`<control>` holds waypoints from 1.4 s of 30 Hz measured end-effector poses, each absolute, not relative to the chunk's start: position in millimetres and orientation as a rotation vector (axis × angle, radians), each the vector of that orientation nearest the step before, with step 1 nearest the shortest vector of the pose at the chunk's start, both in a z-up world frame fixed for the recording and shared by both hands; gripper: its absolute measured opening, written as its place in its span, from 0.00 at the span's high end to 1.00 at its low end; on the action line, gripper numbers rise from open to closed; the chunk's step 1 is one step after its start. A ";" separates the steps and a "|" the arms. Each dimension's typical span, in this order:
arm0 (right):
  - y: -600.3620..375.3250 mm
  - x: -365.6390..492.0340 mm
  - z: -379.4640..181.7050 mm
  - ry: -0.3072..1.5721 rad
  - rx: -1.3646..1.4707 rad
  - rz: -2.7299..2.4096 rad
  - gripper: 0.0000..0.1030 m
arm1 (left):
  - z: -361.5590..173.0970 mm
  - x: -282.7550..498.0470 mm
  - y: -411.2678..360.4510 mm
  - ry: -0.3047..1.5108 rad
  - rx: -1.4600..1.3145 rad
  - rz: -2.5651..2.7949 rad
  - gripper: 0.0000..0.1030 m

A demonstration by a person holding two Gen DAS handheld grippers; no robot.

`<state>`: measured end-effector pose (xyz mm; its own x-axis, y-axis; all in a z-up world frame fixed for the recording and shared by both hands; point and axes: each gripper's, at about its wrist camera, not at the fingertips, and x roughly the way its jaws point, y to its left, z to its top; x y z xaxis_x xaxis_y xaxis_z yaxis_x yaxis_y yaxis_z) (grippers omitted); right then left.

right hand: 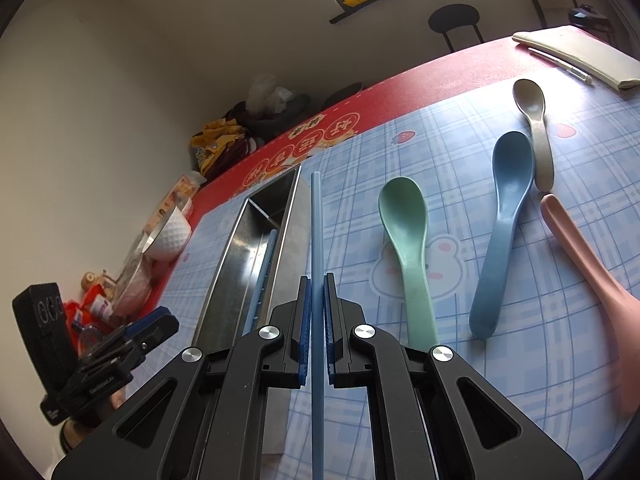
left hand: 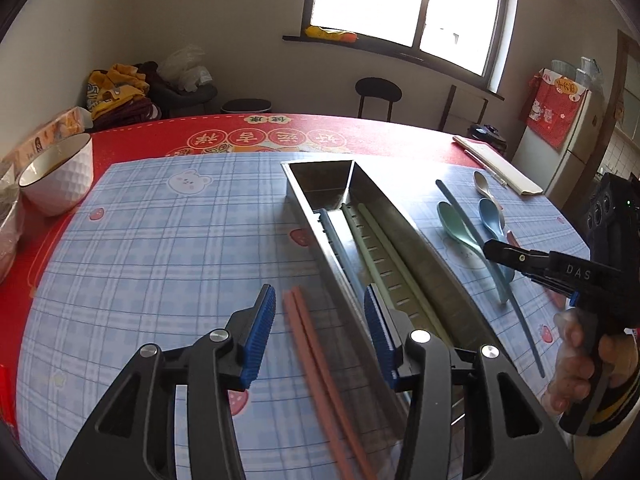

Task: Organize utensils
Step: 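Open the left tool to drop its blue chopstick into the caddy while right tool holds another, then lower the blue chopstick into the steel caddy and open the right tool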

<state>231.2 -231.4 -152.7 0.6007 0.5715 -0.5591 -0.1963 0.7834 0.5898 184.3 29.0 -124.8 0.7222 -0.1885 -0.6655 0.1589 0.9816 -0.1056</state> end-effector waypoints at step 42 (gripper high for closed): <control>-112.4 266.4 -147.7 1.048 0.381 0.318 0.94 | -139.9 160.3 102.2 0.623 -0.264 -0.156 0.33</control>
